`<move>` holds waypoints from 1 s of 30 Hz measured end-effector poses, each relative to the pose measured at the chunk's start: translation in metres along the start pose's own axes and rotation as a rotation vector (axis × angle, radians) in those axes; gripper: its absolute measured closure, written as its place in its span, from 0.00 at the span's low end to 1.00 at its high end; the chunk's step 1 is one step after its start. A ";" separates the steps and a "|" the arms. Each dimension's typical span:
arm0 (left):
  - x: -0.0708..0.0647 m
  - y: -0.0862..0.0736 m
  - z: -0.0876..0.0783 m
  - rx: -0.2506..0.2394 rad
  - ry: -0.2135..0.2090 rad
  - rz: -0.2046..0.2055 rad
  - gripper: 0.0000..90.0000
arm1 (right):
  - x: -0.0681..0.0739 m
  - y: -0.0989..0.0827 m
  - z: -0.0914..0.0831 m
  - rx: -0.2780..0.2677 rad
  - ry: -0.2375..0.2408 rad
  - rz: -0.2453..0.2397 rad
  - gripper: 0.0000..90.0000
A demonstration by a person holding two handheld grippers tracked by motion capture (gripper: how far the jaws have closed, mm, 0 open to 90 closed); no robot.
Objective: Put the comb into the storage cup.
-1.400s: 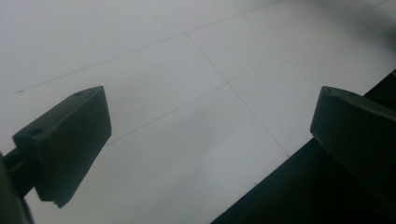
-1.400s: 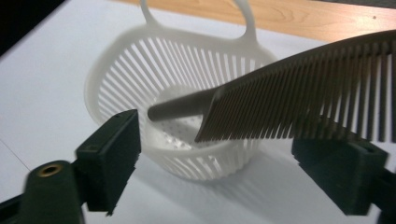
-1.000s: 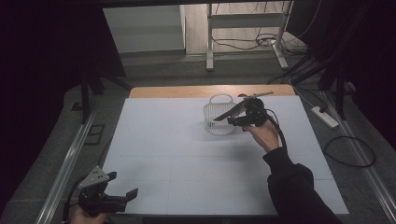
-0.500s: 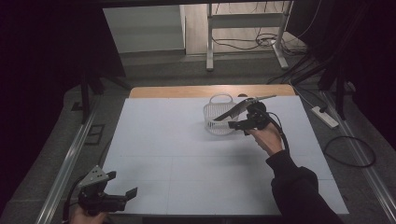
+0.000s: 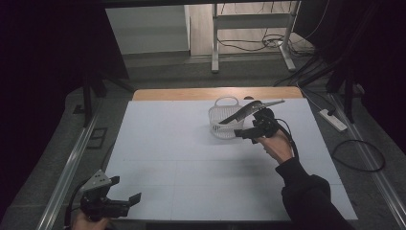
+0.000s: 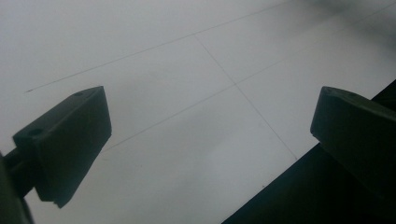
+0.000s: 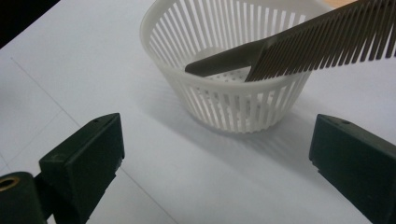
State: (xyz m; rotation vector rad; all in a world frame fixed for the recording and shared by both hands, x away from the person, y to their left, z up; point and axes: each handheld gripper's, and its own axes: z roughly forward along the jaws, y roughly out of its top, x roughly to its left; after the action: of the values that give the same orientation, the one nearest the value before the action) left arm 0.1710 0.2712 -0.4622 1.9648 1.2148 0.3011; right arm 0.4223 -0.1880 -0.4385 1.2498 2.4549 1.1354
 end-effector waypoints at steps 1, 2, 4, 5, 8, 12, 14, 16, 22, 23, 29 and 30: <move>0.000 0.000 0.000 0.000 -0.001 0.000 0.00 | 0.001 -0.001 -0.001 0.002 0.000 -0.005 0.04; 0.000 0.000 0.000 0.001 -0.001 0.002 0.00 | 0.002 -0.002 -0.002 0.005 -0.004 -0.008 0.04; 0.000 0.000 0.000 0.001 -0.001 0.002 0.00 | 0.003 -0.004 -0.003 0.008 -0.008 -0.017 0.04; 0.000 0.000 0.000 0.001 -0.002 0.000 0.00 | 0.003 -0.005 -0.004 0.008 -0.010 -0.019 0.04; 0.000 0.000 0.000 -0.001 -0.003 -0.004 0.00 | 0.003 -0.008 -0.007 0.003 -0.010 -0.022 0.04; 0.001 0.000 0.000 -0.001 -0.005 -0.004 0.00 | 0.005 -0.012 -0.011 0.004 -0.014 -0.040 0.04; 0.001 0.000 0.000 0.000 -0.006 -0.004 0.00 | 0.007 -0.014 -0.013 0.003 -0.011 -0.047 0.04; 0.001 0.000 0.000 0.001 -0.007 -0.005 0.00 | 0.009 -0.015 -0.015 -0.002 -0.007 -0.055 0.04; 0.001 0.000 0.000 0.001 -0.009 -0.006 0.00 | 0.014 -0.020 -0.022 -0.009 0.011 -0.071 0.04; 0.001 0.000 0.000 0.001 -0.010 -0.006 0.00 | 0.014 -0.020 -0.022 -0.010 0.011 -0.074 0.04; 0.001 0.000 0.000 0.000 -0.012 -0.006 0.00 | 0.016 -0.027 -0.028 -0.013 0.006 -0.082 0.04; 0.002 0.000 0.000 -0.001 -0.012 -0.007 0.00 | 0.016 -0.028 -0.029 -0.013 0.005 -0.079 0.04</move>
State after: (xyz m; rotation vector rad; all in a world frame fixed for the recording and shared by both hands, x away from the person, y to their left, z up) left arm 0.1714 0.2728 -0.4627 1.9586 1.2135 0.2855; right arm 0.3811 -0.2021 -0.4346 1.1366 2.4721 1.1334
